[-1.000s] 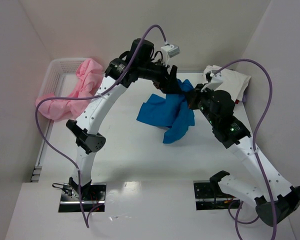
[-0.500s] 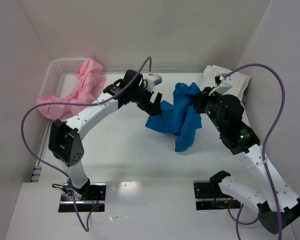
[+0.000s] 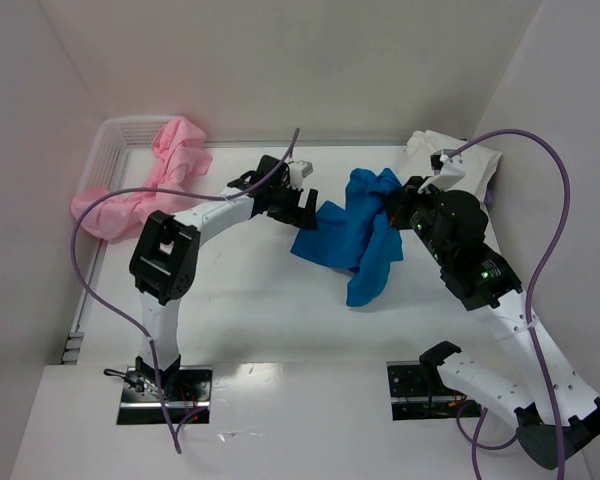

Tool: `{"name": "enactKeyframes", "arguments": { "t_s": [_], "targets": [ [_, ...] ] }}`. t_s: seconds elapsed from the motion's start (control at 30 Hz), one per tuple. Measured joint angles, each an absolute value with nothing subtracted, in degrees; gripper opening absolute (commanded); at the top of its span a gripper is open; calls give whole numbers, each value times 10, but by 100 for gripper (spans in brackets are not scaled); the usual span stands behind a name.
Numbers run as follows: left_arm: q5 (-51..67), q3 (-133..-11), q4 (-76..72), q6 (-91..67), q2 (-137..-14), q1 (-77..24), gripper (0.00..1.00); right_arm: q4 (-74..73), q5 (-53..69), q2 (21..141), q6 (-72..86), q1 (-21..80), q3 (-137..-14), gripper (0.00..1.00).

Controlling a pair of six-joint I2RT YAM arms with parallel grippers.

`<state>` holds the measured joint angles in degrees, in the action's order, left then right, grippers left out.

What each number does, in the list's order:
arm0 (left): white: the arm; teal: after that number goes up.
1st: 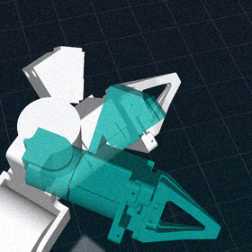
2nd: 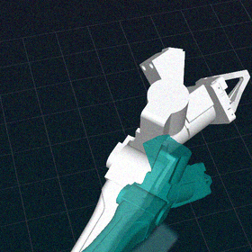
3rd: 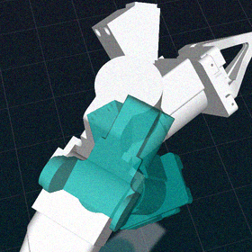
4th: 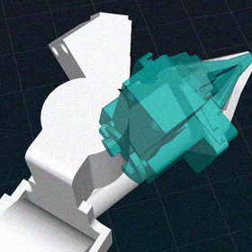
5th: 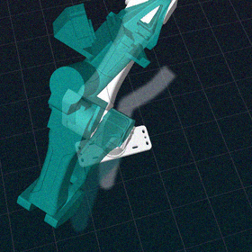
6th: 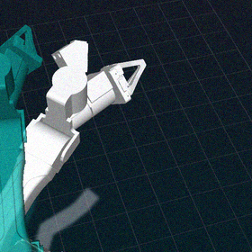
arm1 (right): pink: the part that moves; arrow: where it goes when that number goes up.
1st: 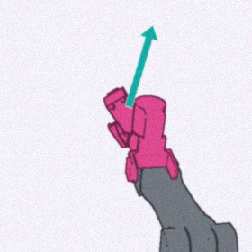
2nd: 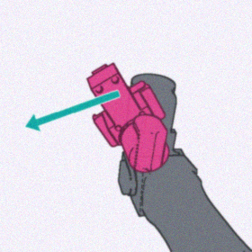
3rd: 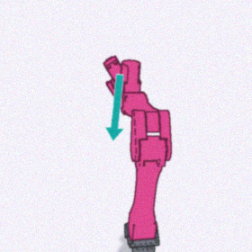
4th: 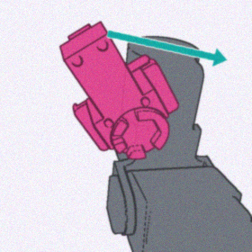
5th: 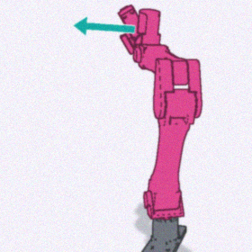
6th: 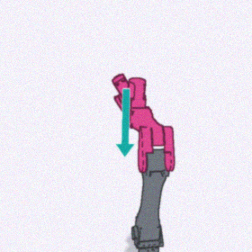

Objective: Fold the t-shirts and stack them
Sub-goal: Flatten out the tshirt

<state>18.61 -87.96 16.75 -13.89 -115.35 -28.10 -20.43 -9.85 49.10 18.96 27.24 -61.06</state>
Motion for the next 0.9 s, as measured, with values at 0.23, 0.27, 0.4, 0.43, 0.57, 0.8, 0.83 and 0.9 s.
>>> {"name": "enactKeyframes", "arguments": {
  "t_s": [0.23,0.27,0.4,0.43,0.57,0.8,0.83,0.9],
  "targets": [
    [202,-949,114,-166,-1261,-262,97,-206,-96,491,196,272,-611,1],
    [207,-955,112,-170,-1272,-260,95,-207,-96,491,196,272,-611,1],
    [225,-973,108,-179,-1288,-259,86,-207,-96,491,197,272,-611,1],
    [229,-976,108,-181,-1289,-259,84,-207,-96,491,197,272,-611,1],
    [251,-981,107,-183,-1289,-259,69,-207,-96,491,197,272,-611,2],
    [271,-984,121,-182,-1292,-259,67,-207,-97,491,194,272,-611,2],
    [272,-987,127,-181,-1293,-259,67,-207,-97,491,194,272,-611,2],
    [274,-994,137,-180,-1300,-259,60,-207,-97,491,194,272,-611,2]
  ]
}}
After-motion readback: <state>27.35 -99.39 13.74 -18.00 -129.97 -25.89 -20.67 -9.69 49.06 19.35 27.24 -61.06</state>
